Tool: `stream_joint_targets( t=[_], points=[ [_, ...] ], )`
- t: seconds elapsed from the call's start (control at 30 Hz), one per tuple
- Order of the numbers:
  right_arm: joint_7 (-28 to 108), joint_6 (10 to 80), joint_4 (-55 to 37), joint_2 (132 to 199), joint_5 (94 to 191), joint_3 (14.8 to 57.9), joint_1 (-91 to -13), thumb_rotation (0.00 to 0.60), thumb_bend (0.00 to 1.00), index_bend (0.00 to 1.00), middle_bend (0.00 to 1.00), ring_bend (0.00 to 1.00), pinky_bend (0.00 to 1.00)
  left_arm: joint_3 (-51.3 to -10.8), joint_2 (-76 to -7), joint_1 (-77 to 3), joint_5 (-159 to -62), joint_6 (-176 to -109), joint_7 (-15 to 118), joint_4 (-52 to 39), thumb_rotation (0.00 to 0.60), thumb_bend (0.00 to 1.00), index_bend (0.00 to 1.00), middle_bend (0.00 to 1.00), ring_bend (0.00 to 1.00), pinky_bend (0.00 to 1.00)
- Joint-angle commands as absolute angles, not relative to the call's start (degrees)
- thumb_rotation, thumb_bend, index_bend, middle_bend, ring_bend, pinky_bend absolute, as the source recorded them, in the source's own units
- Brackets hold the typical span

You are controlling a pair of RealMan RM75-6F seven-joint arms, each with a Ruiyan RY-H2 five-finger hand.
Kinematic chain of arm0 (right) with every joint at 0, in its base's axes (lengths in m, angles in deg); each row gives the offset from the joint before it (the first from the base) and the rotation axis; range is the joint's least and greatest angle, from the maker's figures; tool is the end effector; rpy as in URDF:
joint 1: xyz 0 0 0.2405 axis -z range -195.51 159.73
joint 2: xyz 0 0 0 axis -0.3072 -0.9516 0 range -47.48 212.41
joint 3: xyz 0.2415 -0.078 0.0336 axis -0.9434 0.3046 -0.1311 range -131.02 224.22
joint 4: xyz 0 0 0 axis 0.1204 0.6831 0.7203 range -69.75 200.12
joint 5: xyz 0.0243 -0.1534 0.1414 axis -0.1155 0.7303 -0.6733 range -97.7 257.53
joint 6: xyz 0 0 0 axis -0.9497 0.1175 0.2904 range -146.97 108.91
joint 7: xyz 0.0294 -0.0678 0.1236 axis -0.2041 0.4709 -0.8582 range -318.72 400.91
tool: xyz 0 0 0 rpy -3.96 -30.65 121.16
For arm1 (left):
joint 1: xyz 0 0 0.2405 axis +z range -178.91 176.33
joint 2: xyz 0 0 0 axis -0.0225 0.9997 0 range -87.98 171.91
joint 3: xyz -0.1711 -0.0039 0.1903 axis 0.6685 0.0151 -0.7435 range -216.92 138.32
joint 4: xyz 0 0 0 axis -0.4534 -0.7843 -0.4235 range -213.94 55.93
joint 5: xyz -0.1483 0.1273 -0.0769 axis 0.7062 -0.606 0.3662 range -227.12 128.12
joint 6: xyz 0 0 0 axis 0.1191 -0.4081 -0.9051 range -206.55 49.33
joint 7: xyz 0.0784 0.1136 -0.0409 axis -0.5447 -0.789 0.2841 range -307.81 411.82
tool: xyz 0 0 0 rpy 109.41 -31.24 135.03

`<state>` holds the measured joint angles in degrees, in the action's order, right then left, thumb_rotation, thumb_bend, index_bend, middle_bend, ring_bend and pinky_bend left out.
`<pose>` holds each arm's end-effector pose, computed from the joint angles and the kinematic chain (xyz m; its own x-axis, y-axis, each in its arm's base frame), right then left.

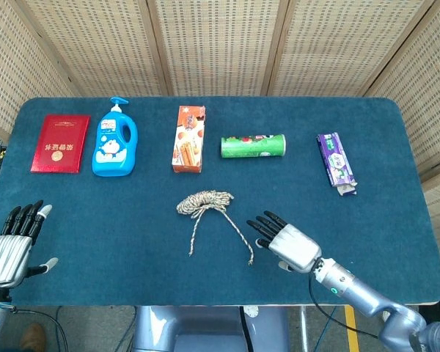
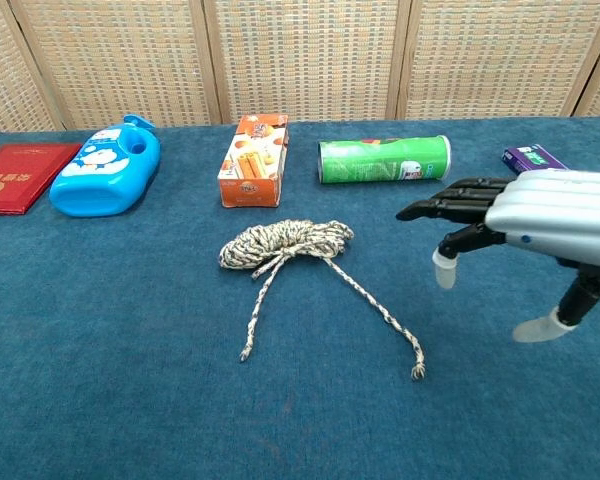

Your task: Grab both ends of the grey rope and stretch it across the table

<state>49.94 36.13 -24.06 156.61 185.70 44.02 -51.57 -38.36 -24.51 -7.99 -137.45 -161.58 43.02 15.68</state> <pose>-0.1773 -0.2706 0.0264 0.6959 -0.0944 0.7119 -0.5134 -0.7586 0.4012 -0.2928 0.1819 0.1310 0.4706 0.0556 0.8806 0.8810 -0.0858 -0.4654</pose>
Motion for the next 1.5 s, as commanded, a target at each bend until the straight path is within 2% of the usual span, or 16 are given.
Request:
stream_joint_targets(
  t=[0.03, 0.17, 0.73, 1.5],
  points=[
    [52.05, 34.05, -21.65, 159.57, 185.36, 43.88, -53.55, 0.6, 0.17, 0.4, 0.0, 0.0, 0.0, -38.25, -24.69, -8.19, -137.09, -161.24, 42.72, 15.63, 0.6, 0.0, 0.0, 0.0, 0.0, 0.0],
    [53.54, 32.05, -20.26, 161.96, 184.45, 44.49, -55.14, 0.6, 0.2, 0.44, 0.0, 0.0, 0.0, -38.21, -24.78, -8.24, -136.96, -161.25, 42.61, 15.66, 0.6, 0.0, 0.0, 0.0, 0.0, 0.0],
    [61.31, 26.62, -18.3, 168.18, 177.71, 45.33, -57.95, 0.6, 0.27, 0.48, 0.0, 0.0, 0.0, -38.59, -24.85, -8.17, -137.3, -161.55, 42.06, 16.09, 0.6, 0.0, 0.0, 0.0, 0.0, 0.0],
    [64.74, 26.35, -17.52, 170.69, 173.22, 46.4, -59.35, 0.6, 0.3, 0.53, 0.0, 0.0, 0.0, -38.73, -24.58, -8.4, -137.1, -161.1, 42.83, 16.01, 0.6, 0.0, 0.0, 0.0, 0.0, 0.0]
  ],
)
